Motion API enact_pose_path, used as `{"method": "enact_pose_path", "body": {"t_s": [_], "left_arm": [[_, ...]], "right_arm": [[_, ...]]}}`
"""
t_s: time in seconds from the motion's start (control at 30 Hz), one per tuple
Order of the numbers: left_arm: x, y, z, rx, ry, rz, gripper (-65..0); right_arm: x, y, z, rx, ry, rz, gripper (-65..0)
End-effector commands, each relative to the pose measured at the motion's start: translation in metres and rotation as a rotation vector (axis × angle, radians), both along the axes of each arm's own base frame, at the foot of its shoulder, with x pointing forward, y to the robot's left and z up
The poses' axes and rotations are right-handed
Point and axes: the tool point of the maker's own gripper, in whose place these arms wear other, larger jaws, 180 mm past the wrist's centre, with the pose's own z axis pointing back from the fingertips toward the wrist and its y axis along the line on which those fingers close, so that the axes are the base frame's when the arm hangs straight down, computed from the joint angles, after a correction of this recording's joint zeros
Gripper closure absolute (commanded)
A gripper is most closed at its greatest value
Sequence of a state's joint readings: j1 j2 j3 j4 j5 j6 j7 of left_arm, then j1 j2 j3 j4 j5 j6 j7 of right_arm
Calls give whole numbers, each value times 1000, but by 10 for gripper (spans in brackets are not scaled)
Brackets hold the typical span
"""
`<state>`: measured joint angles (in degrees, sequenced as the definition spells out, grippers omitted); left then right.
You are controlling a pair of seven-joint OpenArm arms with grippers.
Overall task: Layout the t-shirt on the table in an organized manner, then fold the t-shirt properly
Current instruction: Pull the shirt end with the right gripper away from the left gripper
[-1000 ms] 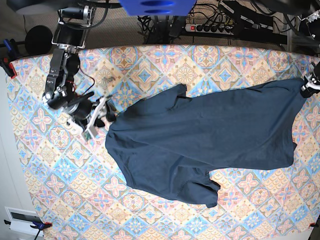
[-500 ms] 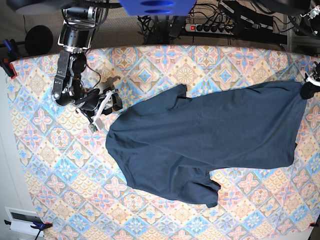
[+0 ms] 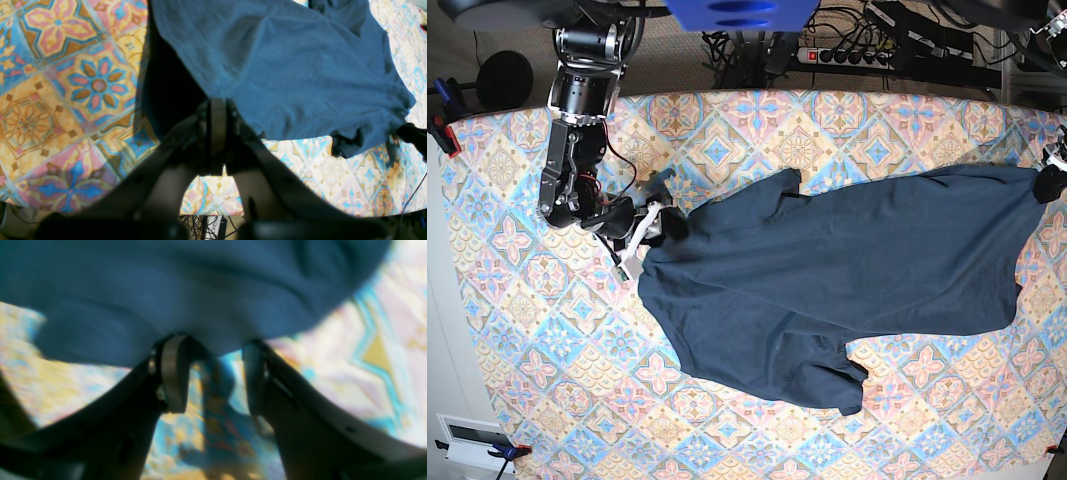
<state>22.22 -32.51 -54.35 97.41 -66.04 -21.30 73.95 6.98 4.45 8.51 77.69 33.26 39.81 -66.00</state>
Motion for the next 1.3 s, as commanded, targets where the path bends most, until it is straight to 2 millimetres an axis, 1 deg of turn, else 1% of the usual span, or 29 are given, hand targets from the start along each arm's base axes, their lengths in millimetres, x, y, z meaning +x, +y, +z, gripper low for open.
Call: {"method": "enact_pose_path", "body": {"t_s": [0.0, 0.07, 0.2, 0.27, 0.33, 0.43, 0.5, 0.53, 0.57, 0.63, 0.7, 0.8, 0.87, 0.93, 0.97, 1.07, 1.1, 1.17, 1.27], "left_arm": [[7, 4, 17, 32, -43, -13, 0], [7, 4, 17, 32, -43, -13, 0], [7, 3, 17, 31, -44, -14, 0], [7, 3, 17, 31, -44, -14, 0], [7, 3, 17, 31, -44, -14, 0], [7, 3, 17, 31, -44, -14, 0], [7, 3, 17, 31, -44, -14, 0], [8, 4, 17, 32, -45, -14, 0], [8, 4, 17, 32, -46, -13, 0], [9, 4, 18, 32, -52, -12, 0], [10, 4, 20, 32, -58, -12, 0], [19, 3, 27, 32, -92, -13, 0], [22, 3, 30, 31, -102, -15, 0], [23, 1, 31, 25, -109, -20, 0], [24, -1, 32, 13, -118, -26, 0], [25, -8, 37, -30, -147, -44, 0], [25, -11, 38, -43, -151, -52, 0], [23, -21, 29, -65, -107, -90, 0], [11, -32, 9, -103, -43, -104, 0]], "right_arm": [[14, 0, 17, 29, -60, -9, -259], [14, 1, 17, 33, -59, -10, -259], [9, 1, 5, 47, -16, -14, -259], [14, 2, 7, 59, -25, -24, -242], [18, 2, 10, 72, -45, -35, -201], [21, 2, 13, 81, -58, -41, -110], [24, 6, 20, 132, -72, -52, -44], [26, 4, 25, 164, -83, -70, -17], [29, 0, 31, 196, -95, -96, 0], [34, -16, 40, 239, -120, -160, -7], [38, -35, 48, 279, -144, -230, -7], [41, -66, 57, 310, -180, -327, -7], [48, -92, 71, 299, -227, -367, -7], [54, -109, 84, 293, -263, -386, -7], [55, -114, 87, 286, -271, -387, -7], [54, -142, 95, 247, -295, -419, -7], [53, -148, 97, 235, -299, -424, -7], [50, -158, 98, 202, -290, -419, -7], [46, -159, 93, 178, -261, -403, -7]]}}
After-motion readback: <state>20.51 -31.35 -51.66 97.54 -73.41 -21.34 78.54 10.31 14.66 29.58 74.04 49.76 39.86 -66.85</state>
